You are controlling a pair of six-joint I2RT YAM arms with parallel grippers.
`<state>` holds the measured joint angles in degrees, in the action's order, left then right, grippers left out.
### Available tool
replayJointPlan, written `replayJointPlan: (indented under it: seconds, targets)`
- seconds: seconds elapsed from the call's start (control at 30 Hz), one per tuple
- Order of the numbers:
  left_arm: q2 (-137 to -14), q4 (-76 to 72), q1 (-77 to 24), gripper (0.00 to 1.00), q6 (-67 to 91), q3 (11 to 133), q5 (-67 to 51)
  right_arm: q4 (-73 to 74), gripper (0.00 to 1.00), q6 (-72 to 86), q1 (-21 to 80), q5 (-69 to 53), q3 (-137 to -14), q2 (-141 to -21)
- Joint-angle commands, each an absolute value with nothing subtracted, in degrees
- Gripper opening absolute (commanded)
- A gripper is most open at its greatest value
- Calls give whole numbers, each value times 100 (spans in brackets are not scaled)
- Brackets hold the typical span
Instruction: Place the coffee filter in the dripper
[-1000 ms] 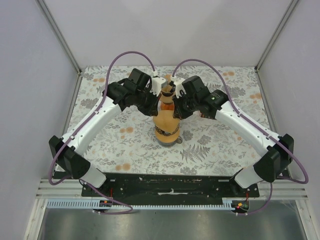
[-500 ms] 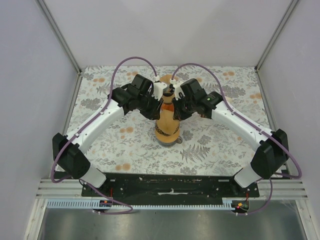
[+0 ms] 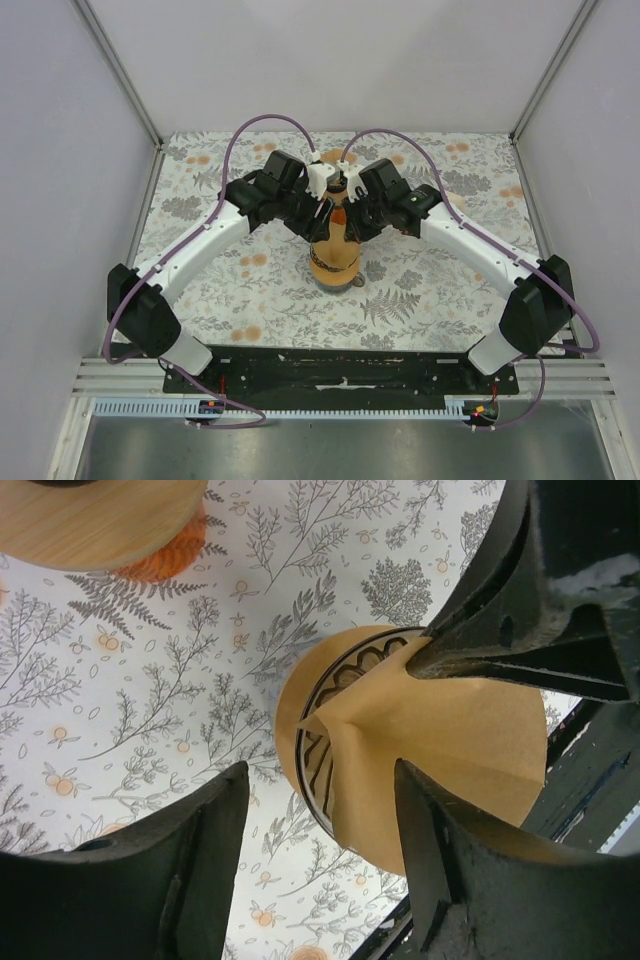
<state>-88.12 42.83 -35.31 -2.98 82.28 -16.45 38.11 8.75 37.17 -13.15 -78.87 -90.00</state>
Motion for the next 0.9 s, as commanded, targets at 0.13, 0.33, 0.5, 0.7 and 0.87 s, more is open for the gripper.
replayJointPlan:
  seconds: [0.13,0.33,0.5,0.7,0.87]
  targets:
    - [-8912,3771,-3437,59,-316,7902,-1925,3560,0,773,3700,-1450,-7858,-9062]
    - [-8903,3674,-3401,38,-334,7735,-1855,3507,0,747,3700,-1433,-7857,-9105]
    - [-8842,3656,-3401,30,-430,7629,-1846,3481,6,738,3700,-1380,-7892,-8939]
    - [-8824,3656,-3393,25,-457,7603,-1854,3472,39,686,3709,-1284,-7963,-8623]
    - [-8807,3648,-3393,25,-466,7611,-1907,3445,53,572,3700,-1099,-7980,-8394]
